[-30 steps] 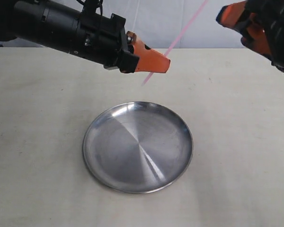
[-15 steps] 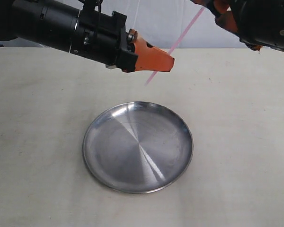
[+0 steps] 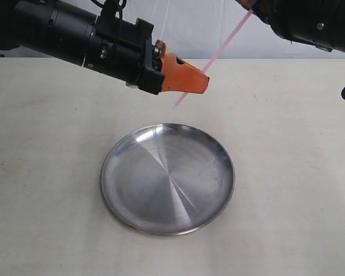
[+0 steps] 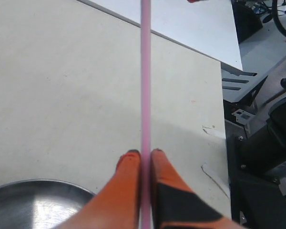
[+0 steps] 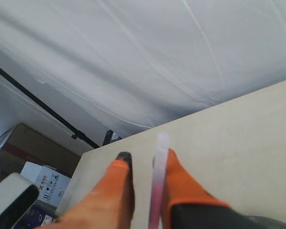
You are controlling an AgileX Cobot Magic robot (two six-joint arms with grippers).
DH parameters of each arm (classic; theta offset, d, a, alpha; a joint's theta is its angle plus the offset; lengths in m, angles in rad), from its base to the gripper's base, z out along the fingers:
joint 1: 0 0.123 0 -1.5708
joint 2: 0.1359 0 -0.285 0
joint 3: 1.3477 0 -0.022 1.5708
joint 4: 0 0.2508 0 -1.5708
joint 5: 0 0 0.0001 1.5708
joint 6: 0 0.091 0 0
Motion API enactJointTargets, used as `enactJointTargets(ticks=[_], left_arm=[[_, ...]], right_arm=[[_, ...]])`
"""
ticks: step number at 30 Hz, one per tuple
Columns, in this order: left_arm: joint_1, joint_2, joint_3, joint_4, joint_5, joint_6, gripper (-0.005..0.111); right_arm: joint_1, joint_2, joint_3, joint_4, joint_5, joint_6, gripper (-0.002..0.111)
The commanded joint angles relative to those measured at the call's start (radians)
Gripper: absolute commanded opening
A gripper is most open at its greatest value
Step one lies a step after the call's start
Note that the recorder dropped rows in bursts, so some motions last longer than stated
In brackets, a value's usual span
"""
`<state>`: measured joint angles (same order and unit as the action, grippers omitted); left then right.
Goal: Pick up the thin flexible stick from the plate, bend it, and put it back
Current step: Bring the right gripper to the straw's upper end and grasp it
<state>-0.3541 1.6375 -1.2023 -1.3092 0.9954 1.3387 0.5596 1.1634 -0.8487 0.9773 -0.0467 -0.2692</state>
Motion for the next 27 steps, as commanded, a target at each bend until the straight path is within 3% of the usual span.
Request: enactJointTargets(ticks=[1,10,27], left_arm=[[-0.008,-0.007,-0.002,-0.008,0.008,0.003,0.0],[-0.008,-0.007,-0.002,-0.049,0.033,-0.001,0.0],[-0.006,-0.007,-0.002,-0.232,0.076,0.006,0.0]], right_arm=[[0.001,0.003,-0.007,-0.004,-0.015,-0.007,0.001],[0.001,0.003,-0.007,-0.138,0.005,-0.014,-0.001],[0.001,0.078,-0.003,-0.14,-0.022,-0.033,-0.001]])
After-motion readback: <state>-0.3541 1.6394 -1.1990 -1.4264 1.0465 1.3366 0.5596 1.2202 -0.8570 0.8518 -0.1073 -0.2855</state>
